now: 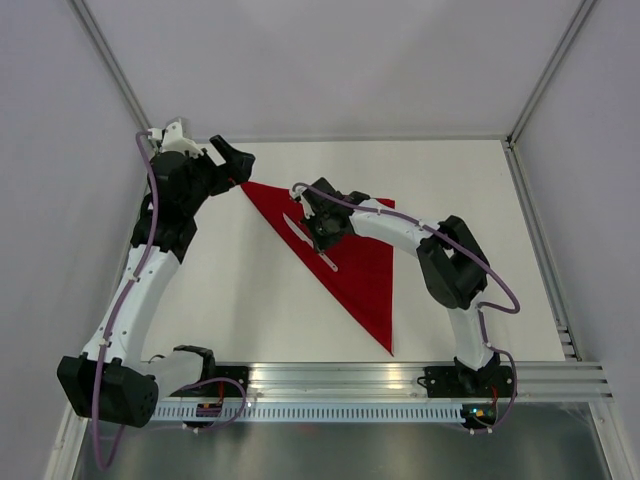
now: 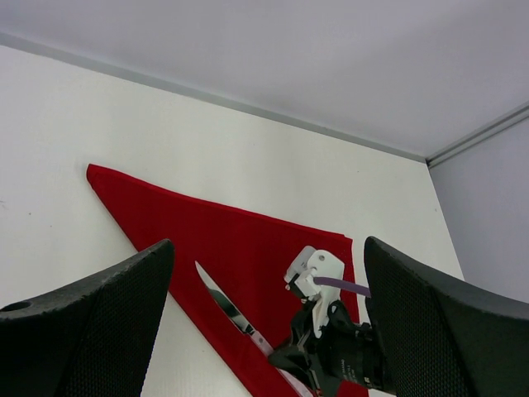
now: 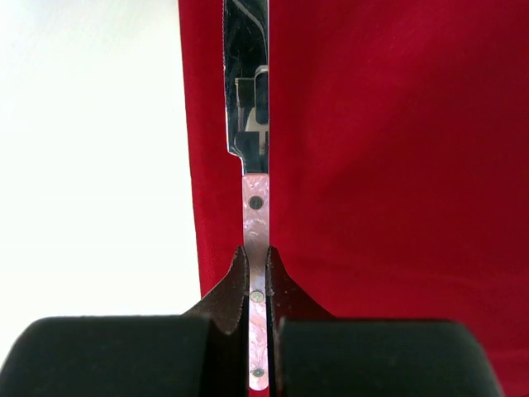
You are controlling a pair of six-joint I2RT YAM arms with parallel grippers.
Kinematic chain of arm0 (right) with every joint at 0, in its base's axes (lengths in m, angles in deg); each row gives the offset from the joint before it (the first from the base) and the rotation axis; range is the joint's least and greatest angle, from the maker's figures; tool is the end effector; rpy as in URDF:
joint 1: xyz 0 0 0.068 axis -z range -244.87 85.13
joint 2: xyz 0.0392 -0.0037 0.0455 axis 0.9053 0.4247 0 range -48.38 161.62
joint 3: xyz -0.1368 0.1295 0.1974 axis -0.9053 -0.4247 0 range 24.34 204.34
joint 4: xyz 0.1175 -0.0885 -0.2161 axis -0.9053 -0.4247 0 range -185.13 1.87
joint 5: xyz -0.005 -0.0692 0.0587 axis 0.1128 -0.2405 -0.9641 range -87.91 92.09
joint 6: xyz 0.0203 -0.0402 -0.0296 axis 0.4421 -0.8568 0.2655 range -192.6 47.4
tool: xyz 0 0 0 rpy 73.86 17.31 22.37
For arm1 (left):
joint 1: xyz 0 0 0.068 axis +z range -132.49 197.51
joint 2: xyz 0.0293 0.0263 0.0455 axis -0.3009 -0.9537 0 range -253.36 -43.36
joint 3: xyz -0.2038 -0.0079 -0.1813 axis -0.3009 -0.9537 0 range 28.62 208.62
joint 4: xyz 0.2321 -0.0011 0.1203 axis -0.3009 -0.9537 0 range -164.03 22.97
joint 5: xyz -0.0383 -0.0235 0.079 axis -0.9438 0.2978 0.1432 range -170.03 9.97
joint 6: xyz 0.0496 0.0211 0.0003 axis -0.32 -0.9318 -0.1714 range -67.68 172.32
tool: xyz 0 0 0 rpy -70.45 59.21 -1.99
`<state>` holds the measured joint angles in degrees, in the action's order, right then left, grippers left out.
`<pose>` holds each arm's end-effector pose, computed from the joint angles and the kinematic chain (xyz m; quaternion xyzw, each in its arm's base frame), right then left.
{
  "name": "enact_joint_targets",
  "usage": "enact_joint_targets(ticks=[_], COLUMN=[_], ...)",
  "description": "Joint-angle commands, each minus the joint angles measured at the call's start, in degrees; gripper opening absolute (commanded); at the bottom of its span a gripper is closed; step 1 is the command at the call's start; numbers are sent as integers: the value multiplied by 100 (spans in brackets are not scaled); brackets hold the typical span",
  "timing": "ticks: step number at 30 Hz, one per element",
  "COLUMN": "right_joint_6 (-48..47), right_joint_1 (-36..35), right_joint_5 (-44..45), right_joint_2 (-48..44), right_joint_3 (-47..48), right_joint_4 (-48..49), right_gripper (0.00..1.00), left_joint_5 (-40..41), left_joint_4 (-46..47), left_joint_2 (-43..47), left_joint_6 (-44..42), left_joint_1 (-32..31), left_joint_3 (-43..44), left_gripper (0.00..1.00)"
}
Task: Fold the napkin, place the utensils inside, and roll it up
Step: Place the utensil onto the napkin
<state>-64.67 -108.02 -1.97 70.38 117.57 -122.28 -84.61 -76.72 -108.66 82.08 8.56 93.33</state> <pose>0.3260 0.3090 0.1990 -0.3007 0.9166 0.1434 0.2211 0.2593 -0.0438 0.3912 -0.1133 0.7591 -0.2412 0.5940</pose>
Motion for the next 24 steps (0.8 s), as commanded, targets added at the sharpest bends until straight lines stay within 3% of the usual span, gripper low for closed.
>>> enact_joint_targets(ticks=[1, 24], right_joint_6=[306, 377], right_joint_1=[-61, -369], right_joint_5=[238, 221], right_joint_2=[-99, -28], right_joint_3=[-182, -692], right_joint_4=[198, 603], right_gripper=[1, 0], left_joint_5=[27, -8], left_joint_4=[-103, -94], left_joint_2=[131, 122], left_joint_6=[-40, -40], left_joint_1=[43, 60], left_joint_3=[227, 103], left_gripper=[100, 100])
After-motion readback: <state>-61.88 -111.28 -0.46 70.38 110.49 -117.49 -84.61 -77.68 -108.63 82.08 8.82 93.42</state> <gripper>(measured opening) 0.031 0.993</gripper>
